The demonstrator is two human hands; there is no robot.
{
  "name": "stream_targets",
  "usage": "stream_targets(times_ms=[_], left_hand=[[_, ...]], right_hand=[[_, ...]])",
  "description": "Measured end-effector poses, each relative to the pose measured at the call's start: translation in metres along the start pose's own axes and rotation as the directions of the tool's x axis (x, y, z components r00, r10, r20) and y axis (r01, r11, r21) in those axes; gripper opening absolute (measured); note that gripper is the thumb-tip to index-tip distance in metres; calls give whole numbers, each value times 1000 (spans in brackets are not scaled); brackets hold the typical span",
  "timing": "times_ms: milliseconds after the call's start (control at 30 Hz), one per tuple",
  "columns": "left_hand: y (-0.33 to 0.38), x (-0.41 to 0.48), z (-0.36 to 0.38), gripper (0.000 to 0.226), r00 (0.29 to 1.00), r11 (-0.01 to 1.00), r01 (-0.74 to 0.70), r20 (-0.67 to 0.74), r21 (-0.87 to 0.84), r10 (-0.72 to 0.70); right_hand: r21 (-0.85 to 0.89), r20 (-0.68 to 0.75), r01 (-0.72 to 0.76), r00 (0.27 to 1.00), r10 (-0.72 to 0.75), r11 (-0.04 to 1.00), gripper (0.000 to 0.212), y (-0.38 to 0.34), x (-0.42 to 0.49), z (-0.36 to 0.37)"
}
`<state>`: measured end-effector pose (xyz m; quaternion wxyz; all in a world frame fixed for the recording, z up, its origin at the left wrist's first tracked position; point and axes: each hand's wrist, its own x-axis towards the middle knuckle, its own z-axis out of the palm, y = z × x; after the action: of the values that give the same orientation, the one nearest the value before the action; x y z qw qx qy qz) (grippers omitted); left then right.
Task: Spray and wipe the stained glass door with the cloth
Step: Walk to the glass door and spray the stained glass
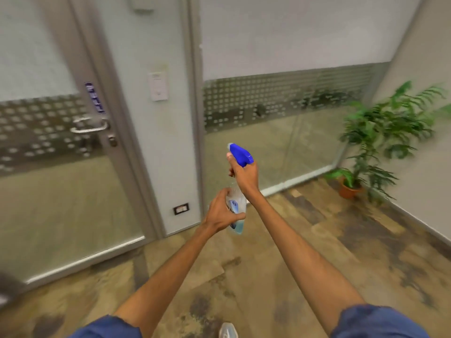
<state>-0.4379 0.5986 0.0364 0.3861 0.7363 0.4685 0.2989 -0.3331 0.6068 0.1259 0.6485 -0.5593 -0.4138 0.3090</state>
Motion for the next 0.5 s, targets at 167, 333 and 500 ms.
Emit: stream_targets(times_ms=[167, 333, 500], left_hand=[[-50, 13, -93, 87, 982, 999, 44, -182, 0, -43], [-91, 26, -184, 90, 935, 997, 78, -346, -20, -80], [-120, 24, -268, 83, 872, 992, 121, -474, -34, -123]], right_hand=[[37, 196, -5, 981, -2, 999, 28, 5, 24, 120], [25, 341, 65, 937, -69, 998, 28, 2, 45, 238], [93, 395, 103, 909, -132, 990, 10, -24, 44, 340]])
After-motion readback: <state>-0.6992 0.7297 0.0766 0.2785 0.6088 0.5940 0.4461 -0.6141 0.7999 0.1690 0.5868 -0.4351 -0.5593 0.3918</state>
